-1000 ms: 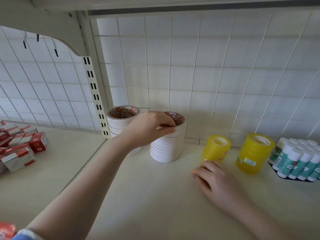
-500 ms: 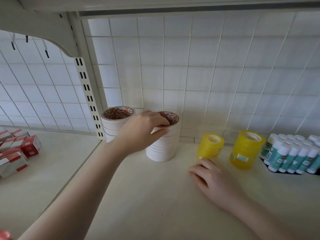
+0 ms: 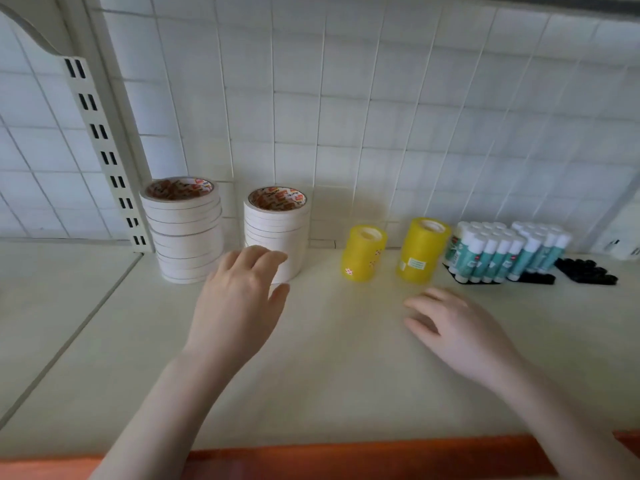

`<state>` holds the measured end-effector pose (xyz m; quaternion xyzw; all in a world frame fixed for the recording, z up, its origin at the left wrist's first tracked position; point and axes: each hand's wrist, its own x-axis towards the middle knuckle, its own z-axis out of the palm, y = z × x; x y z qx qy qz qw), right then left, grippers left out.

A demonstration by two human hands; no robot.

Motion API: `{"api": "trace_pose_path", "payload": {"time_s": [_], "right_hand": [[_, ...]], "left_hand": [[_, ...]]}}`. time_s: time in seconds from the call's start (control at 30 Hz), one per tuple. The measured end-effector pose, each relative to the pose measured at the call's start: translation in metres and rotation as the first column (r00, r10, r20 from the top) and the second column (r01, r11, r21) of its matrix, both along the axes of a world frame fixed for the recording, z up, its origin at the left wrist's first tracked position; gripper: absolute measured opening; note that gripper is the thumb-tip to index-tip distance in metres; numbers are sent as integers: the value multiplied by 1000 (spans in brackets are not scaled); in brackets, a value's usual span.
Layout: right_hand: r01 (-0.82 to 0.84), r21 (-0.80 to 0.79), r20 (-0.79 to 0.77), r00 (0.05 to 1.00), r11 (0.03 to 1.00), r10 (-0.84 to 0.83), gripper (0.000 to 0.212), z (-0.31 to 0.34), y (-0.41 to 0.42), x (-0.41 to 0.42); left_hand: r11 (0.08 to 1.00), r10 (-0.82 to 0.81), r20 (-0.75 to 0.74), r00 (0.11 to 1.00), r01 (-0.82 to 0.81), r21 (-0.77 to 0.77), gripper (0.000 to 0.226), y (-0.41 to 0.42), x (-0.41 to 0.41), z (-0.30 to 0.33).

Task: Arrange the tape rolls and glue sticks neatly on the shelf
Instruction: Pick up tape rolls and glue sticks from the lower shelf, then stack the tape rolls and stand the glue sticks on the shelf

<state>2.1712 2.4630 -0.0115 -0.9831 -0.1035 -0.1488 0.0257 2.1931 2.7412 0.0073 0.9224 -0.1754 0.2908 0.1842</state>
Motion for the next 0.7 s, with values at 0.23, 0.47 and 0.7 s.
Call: {"api": "trace_pose_path", "payload": {"time_s": [0.23,0.47,0.7], "right_hand": [[180,130,241,948,975,-207,27,-9,-82,-42],[265,145,369,879,953,-300,29,-19,-217,-95],[366,185,380,829,912,-410,24,-10,-376,-155]], "left_hand": [[999,41,-54,998,-39,38,34,-58,-35,1],[999,15,-121,993,-20,-43,33,-204,-68,-10],[992,-102,-162,981,88,-95,32,-383,-106,-3]]}}
